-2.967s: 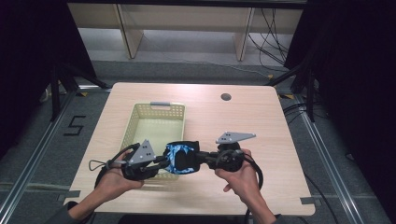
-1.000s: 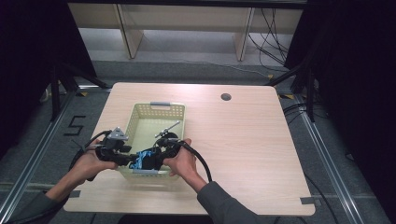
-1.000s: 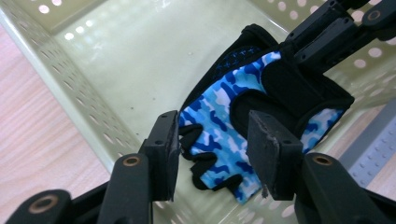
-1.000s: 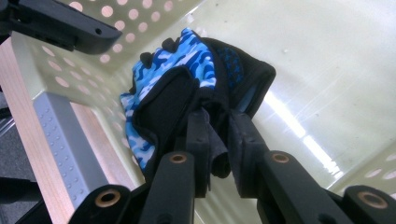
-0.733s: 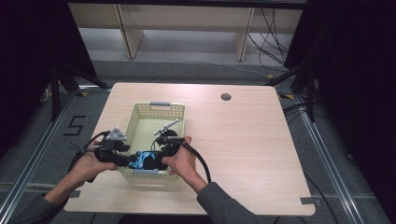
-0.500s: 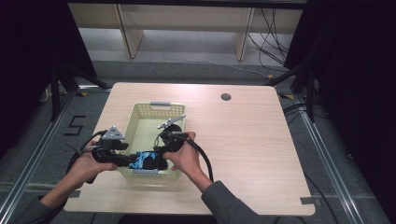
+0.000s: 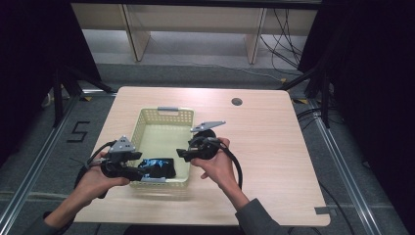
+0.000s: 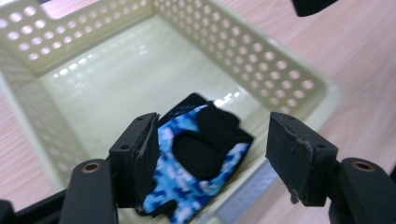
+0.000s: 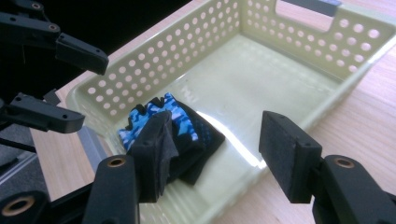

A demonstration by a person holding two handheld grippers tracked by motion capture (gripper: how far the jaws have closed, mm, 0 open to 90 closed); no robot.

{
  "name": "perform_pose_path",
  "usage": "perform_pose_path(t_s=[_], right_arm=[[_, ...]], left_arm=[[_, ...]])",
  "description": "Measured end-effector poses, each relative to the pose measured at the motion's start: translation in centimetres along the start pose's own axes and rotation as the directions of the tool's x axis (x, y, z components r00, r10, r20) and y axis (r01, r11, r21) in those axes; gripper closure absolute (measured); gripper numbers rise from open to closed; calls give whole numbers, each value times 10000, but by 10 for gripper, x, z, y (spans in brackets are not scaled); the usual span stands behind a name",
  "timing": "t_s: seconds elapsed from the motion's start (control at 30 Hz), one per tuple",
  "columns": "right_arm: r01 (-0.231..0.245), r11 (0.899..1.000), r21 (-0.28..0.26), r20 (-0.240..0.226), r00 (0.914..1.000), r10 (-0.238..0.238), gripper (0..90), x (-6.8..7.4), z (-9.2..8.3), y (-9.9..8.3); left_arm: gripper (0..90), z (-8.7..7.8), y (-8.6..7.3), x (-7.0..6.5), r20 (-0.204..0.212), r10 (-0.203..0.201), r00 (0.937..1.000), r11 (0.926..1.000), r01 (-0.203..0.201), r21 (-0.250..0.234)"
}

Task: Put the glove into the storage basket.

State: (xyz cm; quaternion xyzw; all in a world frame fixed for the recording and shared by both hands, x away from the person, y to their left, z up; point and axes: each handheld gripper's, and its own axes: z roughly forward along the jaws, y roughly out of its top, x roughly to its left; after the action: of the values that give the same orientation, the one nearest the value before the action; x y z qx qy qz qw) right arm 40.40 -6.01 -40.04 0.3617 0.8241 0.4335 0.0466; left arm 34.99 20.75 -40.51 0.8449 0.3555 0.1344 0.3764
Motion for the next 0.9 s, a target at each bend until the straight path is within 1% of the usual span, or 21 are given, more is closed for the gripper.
perform_pose_path(t_s=[0.1,0.13,0.17,0.2,0.23,0.27,0.3,0.37,0.4,0.47,0.53,0.57,0.6,0.67,0.7,0.73,0.77,0.8,0.83,0.87,0.9], right_arm=[[-269,9995,-162,-42,9996,268,445,-4,-9,-7],[-133,9995,-284,1,9999,133,442,-7,-12,-11],[-133,9995,-284,1,9999,133,442,-7,-12,-11],[-76,9991,-418,-7,10000,76,438,-11,-17,-16],[-210,9990,-385,-119,9997,206,438,-12,-19,-18],[-340,9986,-415,-163,9993,333,434,-13,-22,-20],[-207,9987,-456,-154,9997,200,430,-15,-25,-22],[-349,9980,-526,-246,9991,337,422,-16,-33,-26],[-354,9975,-604,-237,9991,340,418,-17,-36,-28],[-354,9972,-653,-227,9992,340,416,-20,-40,-31],[-338,9967,-743,-192,9993,324,412,-24,-50,-40],[-437,9962,-756,-214,9989,422,412,-24,-51,-43],[-437,9962,-756,-214,9989,422,412,-24,-51,-43],[-448,9949,-900,-161,9989,435,409,-28,-56,-57],[-584,9944,-878,-200,9982,569,406,-27,-57,-60],[-434,9956,-833,-65,9991,430,400,-29,-58,-63],[-622,9939,-915,-69,9981,618,402,-28,-60,-67],[-622,9939,-915,-69,9981,618,402,-28,-60,-67],[-470,9939,-993,-9,9989,471,402,-31,-62,-71],[-591,9933,-991,-11,9982,593,403,-31,-64,-74],[-579,9934,-989,-129,9983,568,401,-32,-64,-77]], left_arm=[[335,2,2,-13,306,102,9995,9998,-97,-157],[335,2,3,-14,407,293,9987,9995,-287,-159],[334,2,3,-14,407,293,9987,9995,-287,-159],[332,5,4,-23,553,249,9982,9992,-231,-333],[332,6,4,-27,692,220,9974,9990,-193,-407],[331,8,4,-30,809,314,9962,9986,-278,-451],[330,9,4,-33,914,333,9953,9982,-286,-523],[328,11,4,-40,1026,567,9931,9965,-500,-672],[327,12,4,-44,1086,499,9928,9960,-413,-795],[325,13,4,-46,1093,581,9923,9956,-496,-796],[325,14,4,-57,1362,411,9898,9919,-239,-1251],[324,14,4,-57,1362,411,9898,9919,-239,-1251],[324,13,4,-59,1380,592,9887,9915,-423,-1228],[322,16,2,-68,1614,575,9852,9909,-366,-1298],[321,17,1,-71,1602,577,9854,9913,-376,-1259],[320,19,1,-72,1662,723,9834,9907,-515,-1261],[319,20,0,-74,1702,747,9826,9909,-540,-1231],[319,20,0,-74,1702,747,9826,9909,-540,-1231],[319,21,0,-76,1745,791,9815,9909,-582,-1215],[319,22,0,-78,1712,850,9816,9906,-648,-1201],[319,22,0,-80,1767,887,9803,9903,-677,-1217]])
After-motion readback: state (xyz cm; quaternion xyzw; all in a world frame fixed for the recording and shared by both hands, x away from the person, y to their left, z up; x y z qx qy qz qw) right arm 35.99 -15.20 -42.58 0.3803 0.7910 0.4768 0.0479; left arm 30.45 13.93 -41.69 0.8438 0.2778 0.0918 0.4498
